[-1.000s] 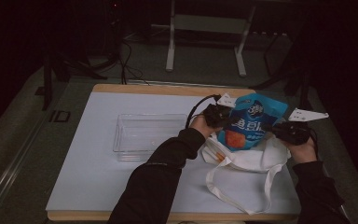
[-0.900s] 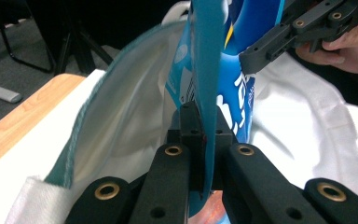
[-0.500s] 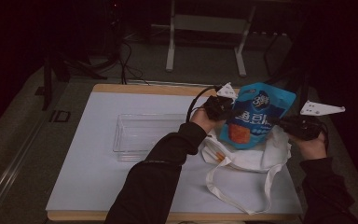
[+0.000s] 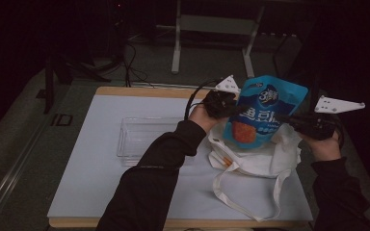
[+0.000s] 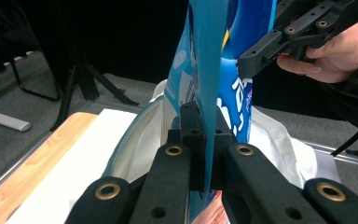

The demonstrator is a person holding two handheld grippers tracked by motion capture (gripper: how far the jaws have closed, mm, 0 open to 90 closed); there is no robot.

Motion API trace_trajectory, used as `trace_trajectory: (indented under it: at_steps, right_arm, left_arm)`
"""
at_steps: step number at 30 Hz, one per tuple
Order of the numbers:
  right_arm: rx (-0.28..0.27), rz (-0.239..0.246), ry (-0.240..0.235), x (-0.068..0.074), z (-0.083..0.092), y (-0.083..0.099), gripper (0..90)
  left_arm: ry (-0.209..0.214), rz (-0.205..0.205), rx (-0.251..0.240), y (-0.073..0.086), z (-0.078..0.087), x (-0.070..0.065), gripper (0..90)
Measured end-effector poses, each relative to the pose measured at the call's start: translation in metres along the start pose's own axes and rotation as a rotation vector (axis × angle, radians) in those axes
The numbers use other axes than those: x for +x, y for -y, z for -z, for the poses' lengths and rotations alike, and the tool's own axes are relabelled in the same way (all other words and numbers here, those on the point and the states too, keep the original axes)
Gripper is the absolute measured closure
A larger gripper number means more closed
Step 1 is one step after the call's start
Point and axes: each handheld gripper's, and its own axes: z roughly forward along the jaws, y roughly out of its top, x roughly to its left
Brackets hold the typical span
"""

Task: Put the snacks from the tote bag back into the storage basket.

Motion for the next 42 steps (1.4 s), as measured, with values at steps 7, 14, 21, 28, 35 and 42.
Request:
trace_trajectory:
  at_steps: [7, 14, 21, 28, 35, 42]
  right_arm:
    - [-0.013, 0.023, -0.028, 0.009, -0.006, -0.018, 89.1]
    - [-0.029, 0.055, -0.068, 0.022, -0.022, -0.037, 89.1]
    - [-0.032, 0.075, -0.115, 0.036, -0.046, -0.057, 89.1]
    - [-0.03, 0.107, -0.15, 0.05, -0.07, -0.072, 89.1]
    - [-0.034, 0.125, -0.193, 0.063, -0.097, -0.083, 89.0]
    - [-0.036, 0.148, -0.222, 0.076, -0.119, -0.091, 89.0]
  left_arm:
    - [-0.015, -0.008, -0.012, -0.005, 0.028, -0.001, 90.0]
    - [-0.03, 0.007, -0.024, -0.002, 0.059, 0.003, 90.0]
    - [-0.066, 0.013, -0.032, 0.006, 0.095, 0.007, 90.0]
    - [-0.095, 0.029, -0.039, 0.019, 0.126, 0.011, 90.0]
    - [-0.13, 0.038, -0.029, 0.031, 0.155, 0.014, 90.0]
    - [-0.157, 0.049, -0.033, 0.043, 0.177, 0.017, 90.0]
